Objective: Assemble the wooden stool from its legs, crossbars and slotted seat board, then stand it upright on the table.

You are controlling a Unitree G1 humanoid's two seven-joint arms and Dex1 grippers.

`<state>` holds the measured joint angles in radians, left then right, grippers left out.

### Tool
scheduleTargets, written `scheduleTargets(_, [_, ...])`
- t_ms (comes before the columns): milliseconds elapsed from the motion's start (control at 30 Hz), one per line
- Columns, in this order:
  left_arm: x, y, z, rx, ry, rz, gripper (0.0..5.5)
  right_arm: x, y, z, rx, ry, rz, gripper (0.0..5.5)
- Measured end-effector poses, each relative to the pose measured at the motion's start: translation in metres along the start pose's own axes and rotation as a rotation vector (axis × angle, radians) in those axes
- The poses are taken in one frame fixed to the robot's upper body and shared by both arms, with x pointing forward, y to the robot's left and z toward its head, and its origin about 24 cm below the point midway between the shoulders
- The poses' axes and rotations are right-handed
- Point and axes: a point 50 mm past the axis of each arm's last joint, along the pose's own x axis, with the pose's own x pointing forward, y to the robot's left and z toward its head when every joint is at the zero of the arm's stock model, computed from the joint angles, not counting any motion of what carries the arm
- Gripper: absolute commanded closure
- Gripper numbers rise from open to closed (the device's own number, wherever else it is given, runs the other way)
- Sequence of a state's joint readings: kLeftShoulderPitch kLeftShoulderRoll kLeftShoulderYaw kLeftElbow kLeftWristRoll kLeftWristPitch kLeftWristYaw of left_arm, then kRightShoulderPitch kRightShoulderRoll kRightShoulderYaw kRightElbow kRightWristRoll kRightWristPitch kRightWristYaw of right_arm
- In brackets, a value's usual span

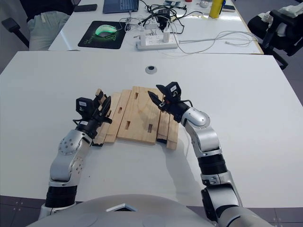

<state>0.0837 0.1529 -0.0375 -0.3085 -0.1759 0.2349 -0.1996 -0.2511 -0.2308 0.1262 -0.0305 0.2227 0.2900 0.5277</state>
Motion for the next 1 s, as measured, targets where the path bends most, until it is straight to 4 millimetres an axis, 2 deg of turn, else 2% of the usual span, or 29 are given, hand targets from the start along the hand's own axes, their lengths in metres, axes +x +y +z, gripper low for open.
scheduleTargets(200, [-0.001, 0.004, 0.004, 0.011, -0.038, 0.015, 2.38, -0.001, 0.001, -0.003, 0.006, 0.005, 0.004, 3.36])
scheduleTargets(300, [0.001, 0.008, 0.012, 0.023, -0.067, 0.024, 2.24, -0.001, 0.001, -0.004, 0.008, 0.005, 0.003, 3.36])
scheduleTargets(500, [0.016, 0.008, 0.053, 0.035, -0.21, -0.016, 2.24, -0.003, 0.001, -0.016, 0.027, 0.021, -0.014, 3.36])
scheduleTargets(700, [0.027, 0.015, 0.087, 0.023, -0.29, -0.021, 2.24, -0.003, 0.002, -0.019, 0.03, 0.019, -0.028, 3.36])
scheduleTargets(833, [0.039, 0.024, 0.112, -0.015, -0.33, -0.037, 2.72, -0.002, 0.002, -0.021, 0.037, 0.017, -0.038, 3.36])
scheduleTargets(1000, [0.054, 0.034, 0.112, -0.111, -0.234, -0.096, 3.46, -0.001, 0.003, -0.023, 0.046, 0.015, -0.047, 3.36])
